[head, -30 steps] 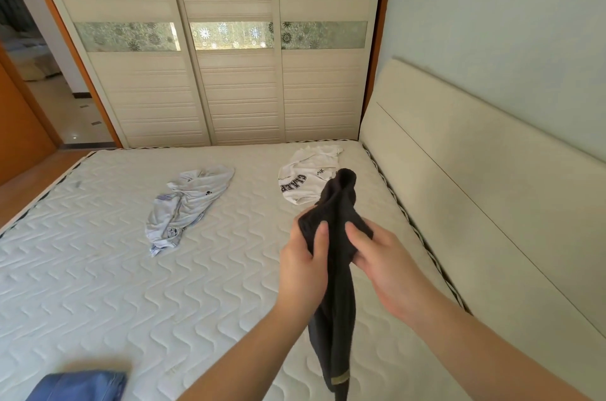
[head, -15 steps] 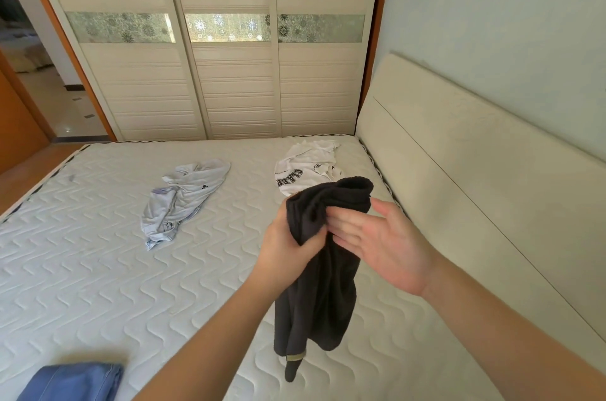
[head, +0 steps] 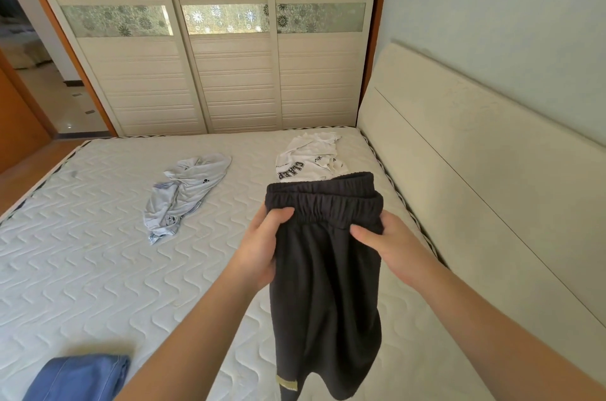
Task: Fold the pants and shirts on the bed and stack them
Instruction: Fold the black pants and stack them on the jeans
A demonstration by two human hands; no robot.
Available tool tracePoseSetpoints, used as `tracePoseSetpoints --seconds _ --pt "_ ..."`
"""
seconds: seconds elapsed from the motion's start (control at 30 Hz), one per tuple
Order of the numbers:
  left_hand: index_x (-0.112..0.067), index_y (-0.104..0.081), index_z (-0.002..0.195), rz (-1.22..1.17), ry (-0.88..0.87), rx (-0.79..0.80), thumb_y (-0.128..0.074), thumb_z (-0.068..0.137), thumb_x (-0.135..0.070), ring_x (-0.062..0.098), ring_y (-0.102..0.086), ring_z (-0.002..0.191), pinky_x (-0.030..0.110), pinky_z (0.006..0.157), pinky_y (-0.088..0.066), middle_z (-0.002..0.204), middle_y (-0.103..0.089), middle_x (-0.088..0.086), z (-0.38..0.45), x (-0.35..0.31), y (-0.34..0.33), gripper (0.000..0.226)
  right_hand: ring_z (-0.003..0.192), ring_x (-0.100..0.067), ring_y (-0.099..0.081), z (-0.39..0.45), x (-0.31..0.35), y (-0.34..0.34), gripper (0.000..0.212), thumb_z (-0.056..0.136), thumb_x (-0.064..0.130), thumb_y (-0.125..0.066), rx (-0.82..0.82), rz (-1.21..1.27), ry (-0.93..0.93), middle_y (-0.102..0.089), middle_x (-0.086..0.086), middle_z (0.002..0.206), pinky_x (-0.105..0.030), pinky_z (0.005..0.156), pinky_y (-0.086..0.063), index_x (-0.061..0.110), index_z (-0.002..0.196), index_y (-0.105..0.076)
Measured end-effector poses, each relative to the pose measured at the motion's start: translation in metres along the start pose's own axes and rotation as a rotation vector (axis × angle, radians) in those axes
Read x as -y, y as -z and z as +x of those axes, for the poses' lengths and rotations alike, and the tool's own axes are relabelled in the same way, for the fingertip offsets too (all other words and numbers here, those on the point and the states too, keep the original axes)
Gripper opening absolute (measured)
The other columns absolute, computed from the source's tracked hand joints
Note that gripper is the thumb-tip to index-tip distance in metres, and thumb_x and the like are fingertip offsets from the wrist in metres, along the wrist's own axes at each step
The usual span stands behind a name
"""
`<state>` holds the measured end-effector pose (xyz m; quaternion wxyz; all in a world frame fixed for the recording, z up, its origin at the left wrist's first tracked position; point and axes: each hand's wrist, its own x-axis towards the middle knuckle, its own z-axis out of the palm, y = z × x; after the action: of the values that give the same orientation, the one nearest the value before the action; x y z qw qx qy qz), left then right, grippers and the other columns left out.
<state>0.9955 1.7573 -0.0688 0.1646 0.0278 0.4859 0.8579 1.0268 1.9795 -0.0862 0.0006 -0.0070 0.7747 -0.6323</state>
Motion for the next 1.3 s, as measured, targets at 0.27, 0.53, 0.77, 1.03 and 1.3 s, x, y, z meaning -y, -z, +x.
tracePoseSetpoints --seconds 0.27,0.53,0.77,1.03,1.3 --pt "-0.030 -0.052 0.134 0.896 -0.151 0.408 -0.074 0.082 -0.001 0.016 -0.063 0.113 0.030 0.100 -0.049 0.121 -0.065 -0.003 -0.002 -0.045 0.045 0.063 0.083 0.007 -0.067 -0.004 0.013 -0.003 0.009 0.083 0.037 -0.075 -0.138 -0.137 0.105 -0.073 0.023 0.089 -0.002 0.065 -0.046 0.045 0.084 -0.071" --pt "-0.046 -0.032 0.139 1.511 -0.146 0.441 -0.085 0.055 -0.063 -0.010 -0.054 0.101 0.008 0.078 -0.042 0.116 -0.056 -0.030 0.007 -0.042 0.000 0.101 0.077 0.001 -0.066 0.001 0.010 -0.021 0.027 0.074 0.052 -0.075 -0.101 -0.279 0.148 -0.071 0.016 0.082 -0.009 0.062 -0.048 0.028 0.087 -0.070" --pt "-0.036 -0.039 0.134 1.419 -0.158 0.330 -0.086 0.062 -0.053 -0.005 -0.058 0.097 0.010 0.076 -0.043 0.108 -0.061 -0.020 0.024 0.001 -0.013 0.087 0.079 0.006 -0.063 -0.002 0.003 -0.005 0.027 0.078 0.051 -0.074 -0.080 -0.359 0.107 -0.070 0.018 0.083 -0.005 0.062 -0.046 0.029 0.093 -0.069" --pt "-0.023 -0.062 0.099 1.522 -0.117 0.304 -0.077 0.072 -0.038 -0.002 -0.059 0.079 0.017 0.067 -0.049 0.087 -0.066 -0.010 0.033 0.002 -0.016 0.034 0.112 -0.005 -0.062 -0.014 -0.049 0.021 0.046 0.086 0.051 -0.062 0.073 -0.198 -0.122 -0.067 0.017 0.118 -0.034 0.100 -0.050 0.029 0.126 -0.058" --pt "-0.025 -0.063 0.102 1.502 -0.148 0.298 -0.076 0.076 -0.028 0.002 -0.061 0.083 0.026 0.077 -0.051 0.091 -0.068 -0.009 0.011 -0.029 -0.040 0.030 0.132 -0.021 -0.048 -0.038 -0.168 0.031 0.065 0.096 0.065 -0.029 -0.005 0.035 -0.705 -0.052 -0.003 0.143 -0.047 0.118 -0.028 0.020 0.136 -0.052"
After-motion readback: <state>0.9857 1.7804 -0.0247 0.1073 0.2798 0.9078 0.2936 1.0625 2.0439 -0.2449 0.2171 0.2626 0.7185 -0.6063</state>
